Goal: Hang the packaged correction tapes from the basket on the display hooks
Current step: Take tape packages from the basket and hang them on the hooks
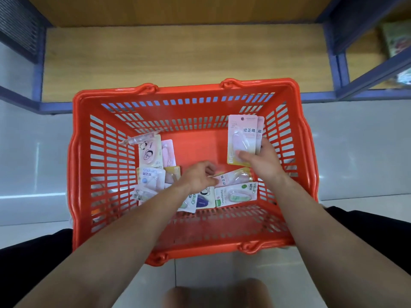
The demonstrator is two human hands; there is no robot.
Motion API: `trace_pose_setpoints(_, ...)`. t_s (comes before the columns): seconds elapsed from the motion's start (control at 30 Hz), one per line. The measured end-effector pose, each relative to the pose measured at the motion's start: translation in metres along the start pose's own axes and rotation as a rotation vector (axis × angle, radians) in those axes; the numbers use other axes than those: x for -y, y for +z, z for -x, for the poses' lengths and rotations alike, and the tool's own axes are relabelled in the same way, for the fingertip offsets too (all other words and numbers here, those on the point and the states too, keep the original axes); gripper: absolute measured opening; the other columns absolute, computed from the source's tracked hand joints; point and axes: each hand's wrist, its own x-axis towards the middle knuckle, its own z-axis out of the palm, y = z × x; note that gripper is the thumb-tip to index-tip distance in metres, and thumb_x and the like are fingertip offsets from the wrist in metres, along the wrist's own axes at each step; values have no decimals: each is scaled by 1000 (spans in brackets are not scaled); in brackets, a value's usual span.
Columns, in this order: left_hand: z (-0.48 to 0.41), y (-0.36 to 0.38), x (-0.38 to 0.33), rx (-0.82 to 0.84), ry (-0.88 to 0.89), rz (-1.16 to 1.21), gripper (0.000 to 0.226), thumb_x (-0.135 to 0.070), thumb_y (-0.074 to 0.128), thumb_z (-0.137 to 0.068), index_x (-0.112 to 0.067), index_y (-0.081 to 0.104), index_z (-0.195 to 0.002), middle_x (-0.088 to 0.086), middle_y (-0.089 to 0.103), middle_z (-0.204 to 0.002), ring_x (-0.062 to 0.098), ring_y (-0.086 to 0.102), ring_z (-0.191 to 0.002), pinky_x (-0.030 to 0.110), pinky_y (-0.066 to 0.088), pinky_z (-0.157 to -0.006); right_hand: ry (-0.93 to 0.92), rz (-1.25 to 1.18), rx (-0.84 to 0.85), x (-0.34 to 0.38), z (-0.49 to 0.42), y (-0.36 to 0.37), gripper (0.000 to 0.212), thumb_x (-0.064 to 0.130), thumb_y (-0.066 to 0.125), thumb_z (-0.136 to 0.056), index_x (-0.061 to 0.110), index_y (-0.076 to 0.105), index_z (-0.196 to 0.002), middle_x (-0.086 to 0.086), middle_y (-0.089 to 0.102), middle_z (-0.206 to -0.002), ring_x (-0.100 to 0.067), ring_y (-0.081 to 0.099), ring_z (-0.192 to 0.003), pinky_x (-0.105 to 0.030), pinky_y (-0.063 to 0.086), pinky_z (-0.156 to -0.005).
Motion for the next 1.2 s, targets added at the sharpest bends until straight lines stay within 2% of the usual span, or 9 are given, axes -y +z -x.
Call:
trace_pose_setpoints(0.27,-2,15,2,37,-12,-78,11,-23,80,-88,-20,70,-91,-9,60,-72,10,53,-65,14,42,-54,16,-15,10,-4,-5,2,43,13,83,-77,19,68,-118,5,77,-104,-13,74,-95,-40,59,-90)
trace_pose_setpoints(0.47,11,-18,-7,-42,39,189,11,-15,67,-98,-19,62,-89,-2,67,-86,16,62,-79,20,47,-66,29,-69,102,-5,-6,7,36,6,77,-85,23,67,-115,6,76,-107,-9,73,-95,-28,57,-84)
trace_pose_setpoints(0.57,15,-43,-11,-185,59,390,17,-17,66,-98,-27,68,-84,-3,71,-91,19,65,-90,37,53,-88,55,-55,232,-2,-3,11,29,6,72,-88,29,66,-104,6,75,-106,-10,72,-97,-27,55,-87)
trace_pose_setpoints(0.63,21,-55,-16,-224,51,496,15,-18,62,-101,-25,68,-88,0,69,-92,20,66,-87,39,58,-83,93,-57,280,-4,-2,14,28,8,72,-88,27,66,-108,2,74,-110,-16,70,-104,-32,54,-94)
trace_pose_setpoints(0.77,25,-70,-18,-288,60,455,19,-24,62,-101,-28,69,-84,-6,66,-85,18,60,-85,42,54,-82,88,-24,305,-3,0,19,44,21,75,-75,24,66,-118,2,74,-113,-16,70,-107,-34,54,-93)
trace_pose_setpoints(0.93,33,-78,-22,-284,95,386,15,-42,68,-94,-30,72,-86,-2,68,-87,18,61,-84,40,50,-86,45,-22,294,8,-2,15,30,3,68,-88,28,65,-104,7,72,-105,-7,68,-94,-14,50,-74)
trace_pose_setpoints(1.03,35,-79,-25,-303,107,370,25,-35,64,-100,-14,70,-88,-3,61,-78,7,56,-72,24,45,-74,44,-17,351,11,0,17,29,6,67,-89,27,66,-108,10,73,-102,-4,68,-92,-16,48,-74)
trace_pose_setpoints(1.13,39,-81,-27,-281,134,400,57,-46,62,-98,9,55,-86,8,49,-79,20,44,-73,34,37,-70,81,-55,384,8,2,22,31,17,71,-79,28,70,-108,10,76,-99,-13,69,-98,-28,52,-84)
trace_pose_setpoints(1.2,40,-82,-29,-283,107,431,51,-42,59,-102,6,57,-85,10,49,-76,22,45,-69,32,41,-64,101,-77,416,7,3,25,41,24,71,-72,31,71,-112,5,77,-108,-20,70,-107,-42,55,-96)
